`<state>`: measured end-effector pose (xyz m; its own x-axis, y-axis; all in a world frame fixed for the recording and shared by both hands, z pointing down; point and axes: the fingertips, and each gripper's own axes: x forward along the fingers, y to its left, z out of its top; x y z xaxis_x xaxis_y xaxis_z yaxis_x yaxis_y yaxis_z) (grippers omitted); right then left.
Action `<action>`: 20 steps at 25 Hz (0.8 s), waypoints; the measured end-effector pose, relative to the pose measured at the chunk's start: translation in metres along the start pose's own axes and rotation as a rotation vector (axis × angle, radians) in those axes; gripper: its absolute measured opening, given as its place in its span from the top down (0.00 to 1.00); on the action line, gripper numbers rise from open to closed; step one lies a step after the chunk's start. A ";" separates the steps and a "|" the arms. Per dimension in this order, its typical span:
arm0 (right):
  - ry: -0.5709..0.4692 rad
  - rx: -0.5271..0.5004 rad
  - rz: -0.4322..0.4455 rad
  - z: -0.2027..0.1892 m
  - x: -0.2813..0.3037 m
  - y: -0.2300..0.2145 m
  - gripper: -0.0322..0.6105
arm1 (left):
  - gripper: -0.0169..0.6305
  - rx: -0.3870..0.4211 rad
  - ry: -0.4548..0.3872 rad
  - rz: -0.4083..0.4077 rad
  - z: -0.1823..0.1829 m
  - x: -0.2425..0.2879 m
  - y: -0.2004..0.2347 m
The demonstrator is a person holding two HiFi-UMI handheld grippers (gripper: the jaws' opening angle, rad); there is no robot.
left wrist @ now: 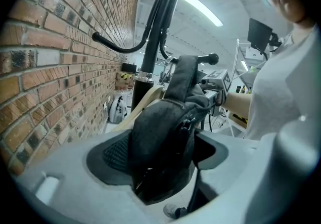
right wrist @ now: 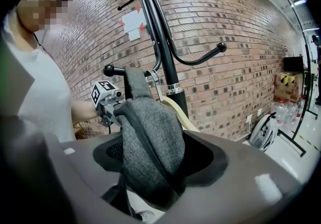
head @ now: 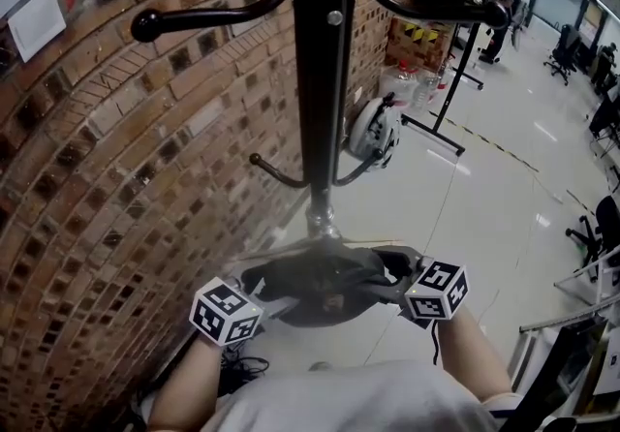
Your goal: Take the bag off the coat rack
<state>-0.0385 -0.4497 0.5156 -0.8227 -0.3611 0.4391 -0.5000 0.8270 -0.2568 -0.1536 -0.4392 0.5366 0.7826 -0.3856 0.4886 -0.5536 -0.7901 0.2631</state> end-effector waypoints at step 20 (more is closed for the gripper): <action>-0.076 0.098 -0.018 0.005 -0.030 0.036 0.64 | 0.58 -0.091 -0.015 0.097 0.009 -0.025 -0.042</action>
<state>-0.0332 -0.4114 0.4895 -0.8294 -0.4103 0.3791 -0.5362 0.7751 -0.3343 -0.1477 -0.4004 0.5057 0.7278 -0.4657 0.5035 -0.6501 -0.7022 0.2902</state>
